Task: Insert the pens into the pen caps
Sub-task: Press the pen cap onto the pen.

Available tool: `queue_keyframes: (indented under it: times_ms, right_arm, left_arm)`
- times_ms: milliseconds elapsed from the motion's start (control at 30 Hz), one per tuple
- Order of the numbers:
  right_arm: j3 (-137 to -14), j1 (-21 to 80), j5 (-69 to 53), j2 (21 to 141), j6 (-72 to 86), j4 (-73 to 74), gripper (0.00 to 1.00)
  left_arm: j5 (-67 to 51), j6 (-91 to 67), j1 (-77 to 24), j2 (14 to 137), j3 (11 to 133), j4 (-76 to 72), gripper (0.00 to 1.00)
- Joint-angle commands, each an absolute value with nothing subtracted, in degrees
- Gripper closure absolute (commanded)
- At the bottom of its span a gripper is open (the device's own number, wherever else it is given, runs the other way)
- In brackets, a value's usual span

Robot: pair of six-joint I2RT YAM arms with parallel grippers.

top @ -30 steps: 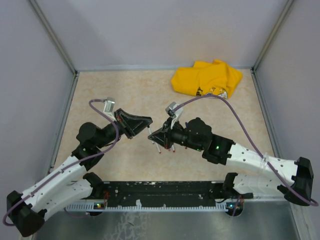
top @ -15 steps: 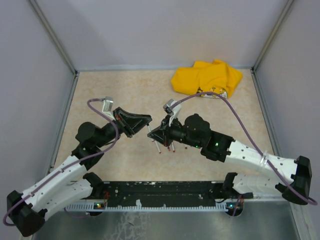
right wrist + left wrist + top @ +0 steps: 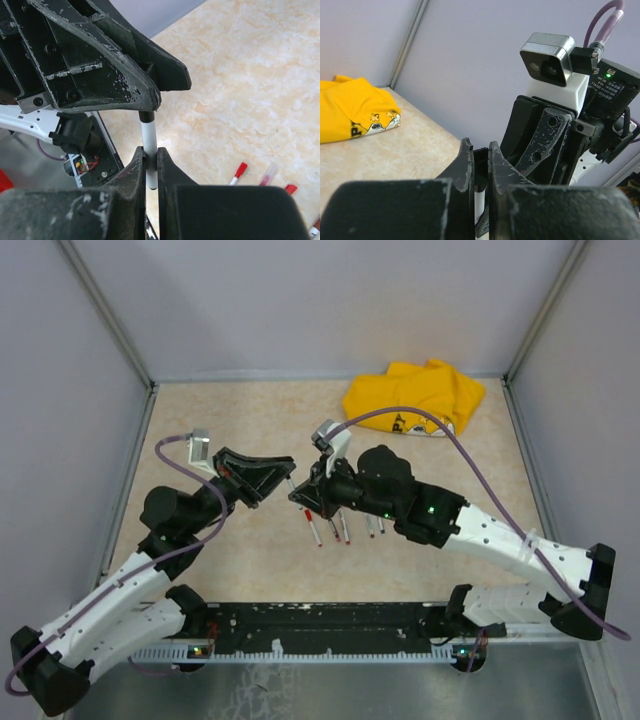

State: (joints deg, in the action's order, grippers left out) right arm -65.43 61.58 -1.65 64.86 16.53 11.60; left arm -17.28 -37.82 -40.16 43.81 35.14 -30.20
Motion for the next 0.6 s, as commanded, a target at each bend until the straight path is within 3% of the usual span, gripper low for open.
queue_keyframes:
  times_ms: [0, 300, 567]
  right_arm:
    - [-78.9, 57.2, 9.8, 64.4, 14.9, -13.6, 1.00]
    - [-85.2, 57.0, 7.1, 66.5, 12.6, -9.1, 1.00]
    - [-66.8, 57.0, 4.4, 59.8, 16.8, -11.9, 1.00]
  left_arm:
    - [-31.4, -38.1, -42.8, 44.5, 31.8, -15.9, 1.00]
    - [-30.7, -38.7, -42.8, 43.0, 31.4, -14.7, 1.00]
    - [-30.5, -36.2, -42.8, 43.0, 32.9, -12.6, 1.00]
